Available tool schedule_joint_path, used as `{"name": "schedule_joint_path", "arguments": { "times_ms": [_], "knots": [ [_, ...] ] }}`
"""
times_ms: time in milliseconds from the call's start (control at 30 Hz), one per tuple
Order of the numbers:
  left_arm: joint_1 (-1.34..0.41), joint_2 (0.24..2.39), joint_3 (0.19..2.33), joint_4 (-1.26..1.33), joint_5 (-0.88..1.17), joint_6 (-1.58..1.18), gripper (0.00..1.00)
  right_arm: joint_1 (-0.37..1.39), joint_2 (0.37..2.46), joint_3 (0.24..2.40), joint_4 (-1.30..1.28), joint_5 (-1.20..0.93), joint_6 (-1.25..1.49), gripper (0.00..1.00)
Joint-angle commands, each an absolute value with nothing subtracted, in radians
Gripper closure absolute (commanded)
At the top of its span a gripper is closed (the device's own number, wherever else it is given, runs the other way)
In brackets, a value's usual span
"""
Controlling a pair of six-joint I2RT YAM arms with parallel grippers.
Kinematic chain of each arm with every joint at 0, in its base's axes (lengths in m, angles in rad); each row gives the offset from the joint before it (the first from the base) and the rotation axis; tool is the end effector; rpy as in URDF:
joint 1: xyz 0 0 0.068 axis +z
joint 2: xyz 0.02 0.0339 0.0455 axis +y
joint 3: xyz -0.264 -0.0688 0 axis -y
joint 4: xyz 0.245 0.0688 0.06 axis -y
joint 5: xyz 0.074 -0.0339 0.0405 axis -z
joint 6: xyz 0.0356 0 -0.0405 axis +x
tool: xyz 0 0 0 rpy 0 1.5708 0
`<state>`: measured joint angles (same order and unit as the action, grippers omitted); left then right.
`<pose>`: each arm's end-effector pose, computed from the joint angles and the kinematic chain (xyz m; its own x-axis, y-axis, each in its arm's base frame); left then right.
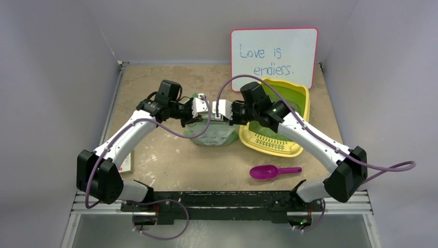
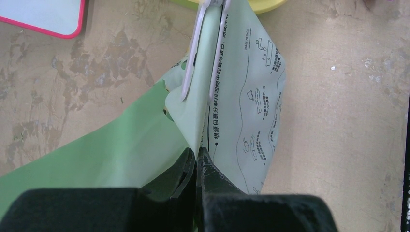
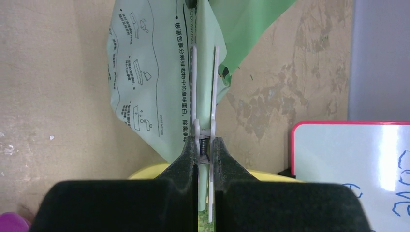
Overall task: Fill the litter box with clean litter
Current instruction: Clamp the cat litter bag at the center of the board.
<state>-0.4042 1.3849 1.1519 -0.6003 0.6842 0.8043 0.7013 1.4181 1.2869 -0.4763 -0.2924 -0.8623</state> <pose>0.2594 -0.1354 0.2996 0.0290 0.5947 -0.8034 0.9726 0.1686 0.1599 0.2374 0.2139 0.3402 0.3227 -0.6792 -0.6592 -0.8508 0.0970 -0.5164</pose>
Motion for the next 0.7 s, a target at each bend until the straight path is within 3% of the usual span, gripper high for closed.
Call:
{"name": "schedule_joint_path", "arguments": {
  "times_ms": [0, 667],
  "knots": [
    [-0.382, 1.359, 1.184, -0.557, 0.733, 0.824, 1.0, 0.695, 1.423, 1.278, -0.419, -0.374, -0.848, 1.0],
    [-0.373, 1.36, 1.182, -0.552, 0.736, 0.821, 1.0, 0.696, 1.465, 1.31, -0.335, -0.391, -0.806, 1.0]
  ]
}}
